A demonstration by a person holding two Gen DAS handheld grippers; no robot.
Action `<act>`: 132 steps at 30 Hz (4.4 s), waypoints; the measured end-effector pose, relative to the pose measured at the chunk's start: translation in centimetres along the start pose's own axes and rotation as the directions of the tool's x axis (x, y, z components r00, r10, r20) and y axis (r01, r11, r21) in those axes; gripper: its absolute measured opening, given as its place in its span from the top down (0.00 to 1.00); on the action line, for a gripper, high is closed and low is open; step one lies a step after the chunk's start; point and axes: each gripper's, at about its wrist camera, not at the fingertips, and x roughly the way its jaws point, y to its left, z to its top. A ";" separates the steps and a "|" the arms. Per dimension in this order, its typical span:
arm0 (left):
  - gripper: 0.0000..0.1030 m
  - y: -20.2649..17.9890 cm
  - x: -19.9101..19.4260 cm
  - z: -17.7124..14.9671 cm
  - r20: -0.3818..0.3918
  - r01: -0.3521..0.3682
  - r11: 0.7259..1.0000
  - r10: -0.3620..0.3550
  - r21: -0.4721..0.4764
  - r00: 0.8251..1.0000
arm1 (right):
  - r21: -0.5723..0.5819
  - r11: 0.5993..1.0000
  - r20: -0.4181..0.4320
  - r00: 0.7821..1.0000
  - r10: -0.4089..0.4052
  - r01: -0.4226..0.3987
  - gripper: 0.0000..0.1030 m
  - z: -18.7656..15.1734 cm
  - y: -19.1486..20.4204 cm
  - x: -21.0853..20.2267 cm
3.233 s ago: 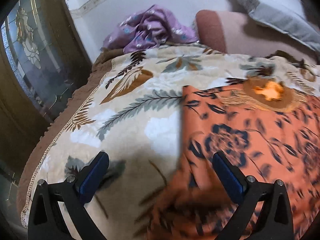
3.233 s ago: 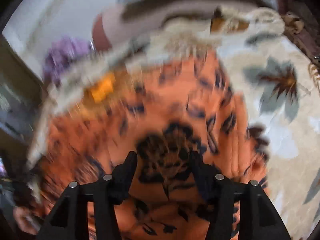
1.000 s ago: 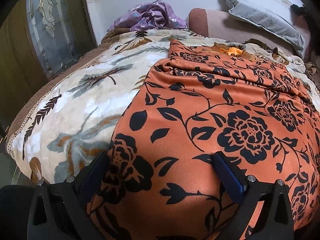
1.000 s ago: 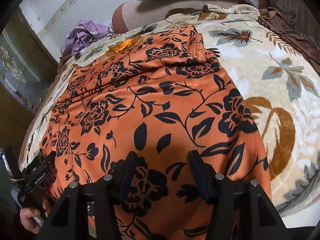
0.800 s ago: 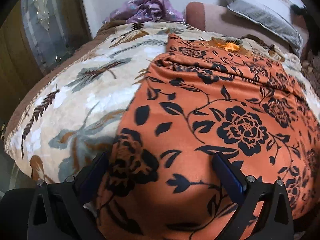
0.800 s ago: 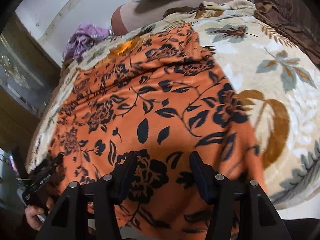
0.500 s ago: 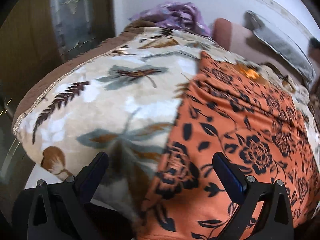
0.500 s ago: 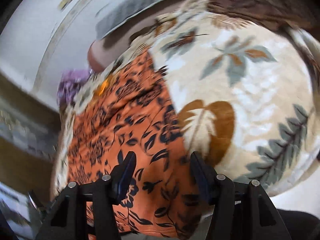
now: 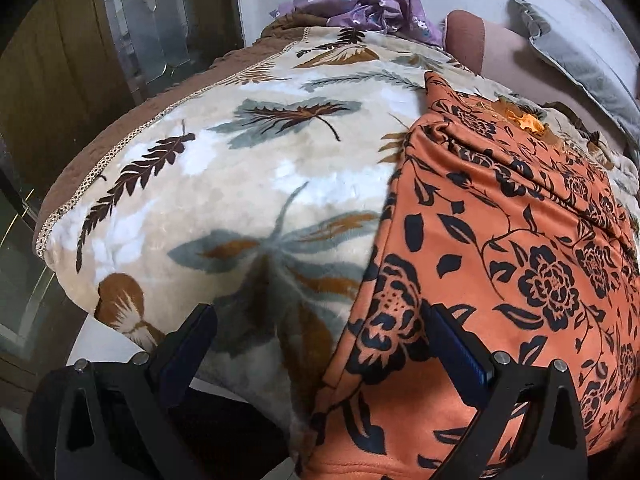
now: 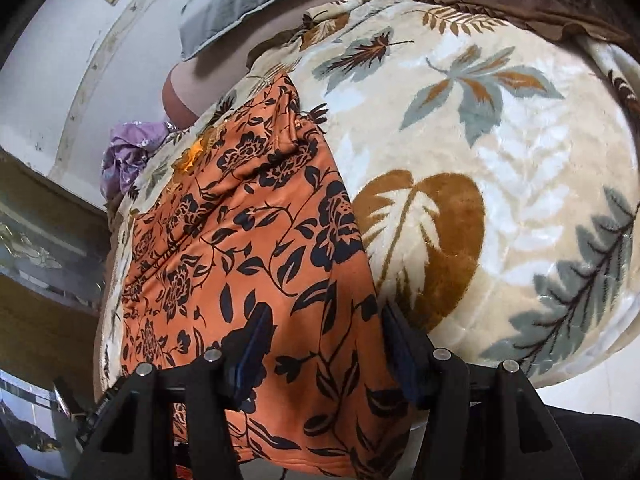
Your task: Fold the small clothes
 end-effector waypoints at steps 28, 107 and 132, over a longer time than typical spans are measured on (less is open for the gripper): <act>0.34 0.4 -0.4 -2.0 -0.037 0.176 0.984 -0.174 0.033 0.984 | 0.057 0.998 -0.037 0.999 0.033 -0.031 0.40 -0.4 0.4 1.7; 0.64 1.2 -1.3 -3.6 -0.173 0.286 0.957 -0.292 -0.058 0.941 | 0.088 0.995 -0.059 0.997 0.054 -0.049 0.40 -0.1 0.1 2.0; 0.92 -0.9 -1.1 -2.4 -0.256 0.363 0.931 -0.343 0.031 0.904 | -0.173 0.980 -0.248 0.967 0.052 -0.097 0.89 -1.7 0.3 0.7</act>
